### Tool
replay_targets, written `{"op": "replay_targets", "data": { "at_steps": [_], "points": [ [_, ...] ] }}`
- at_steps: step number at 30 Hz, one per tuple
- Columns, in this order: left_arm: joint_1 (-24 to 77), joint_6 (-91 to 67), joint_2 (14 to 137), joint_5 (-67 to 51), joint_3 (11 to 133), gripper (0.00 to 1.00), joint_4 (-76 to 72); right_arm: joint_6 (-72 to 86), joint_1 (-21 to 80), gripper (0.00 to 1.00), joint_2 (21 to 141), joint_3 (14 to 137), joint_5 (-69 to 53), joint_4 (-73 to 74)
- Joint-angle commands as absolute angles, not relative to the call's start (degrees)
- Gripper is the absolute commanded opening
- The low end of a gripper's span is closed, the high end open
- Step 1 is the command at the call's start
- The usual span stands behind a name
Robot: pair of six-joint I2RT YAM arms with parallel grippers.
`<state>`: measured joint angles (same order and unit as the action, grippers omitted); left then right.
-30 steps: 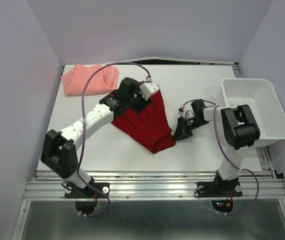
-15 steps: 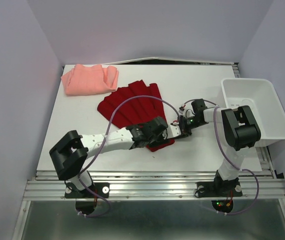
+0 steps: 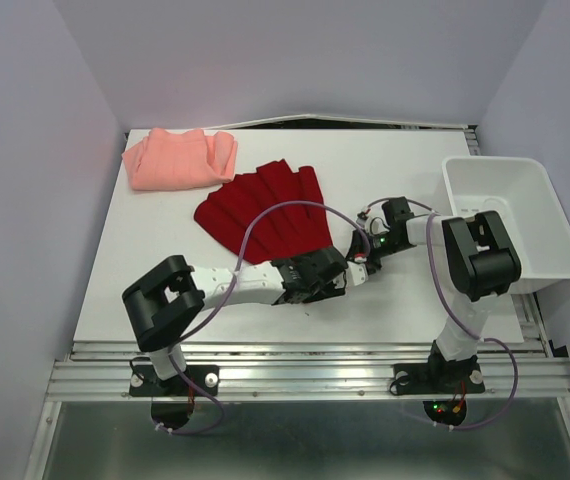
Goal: Fold and stack the skirts
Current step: Fold the skirt
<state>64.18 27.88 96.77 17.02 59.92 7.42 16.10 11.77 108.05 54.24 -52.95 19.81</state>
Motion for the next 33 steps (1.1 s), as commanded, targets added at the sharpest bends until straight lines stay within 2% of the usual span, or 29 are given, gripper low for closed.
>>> {"op": "replay_targets", "data": {
  "at_steps": [1, 2, 5, 8, 10, 11, 14, 24, 33],
  "points": [
    [64.69, 28.47, 98.0, 19.77, 60.56, 0.7, 5.89, 15.03, 12.3, 0.33, 109.95, 54.32, -50.62, 17.84],
    [64.69, 28.56, 98.69, 20.21, 60.56, 0.69, 5.89, 14.94, 12.3, 0.31, 110.21, 54.32, -50.54, 17.84],
    [64.69, 28.56, 99.58, 22.22, 61.0, 0.61, 5.45, 14.76, 12.3, 0.17, 110.83, 54.4, -50.54, 17.67],
    [64.69, 29.09, 100.55, 24.77, 60.73, 0.45, 3.26, 14.94, 12.3, 0.03, 111.18, 54.32, -51.15, 17.32],
    [64.69, 29.18, 100.63, 25.4, 60.56, 0.37, 2.64, 14.94, 12.3, 0.01, 111.09, 54.32, -51.24, 17.23],
    [64.69, 29.27, 100.37, 25.14, 60.64, 0.27, 2.46, 15.03, 12.3, 0.01, 110.92, 54.32, -51.33, 17.14],
    [64.6, 29.53, 98.36, 22.69, 60.03, 0.13, 1.67, 15.21, 12.3, 0.01, 110.74, 54.05, -51.85, 16.79],
    [66.18, 33.31, 93.96, 18.11, 54.85, 0.0, -0.6, 15.12, 12.3, 0.01, 111.01, 54.14, -51.68, 16.79],
    [68.29, 35.42, 90.01, 17.4, 50.1, 0.0, -2.98, 15.12, 12.3, 0.01, 111.53, 54.4, -51.59, 16.79]
  ]
}}
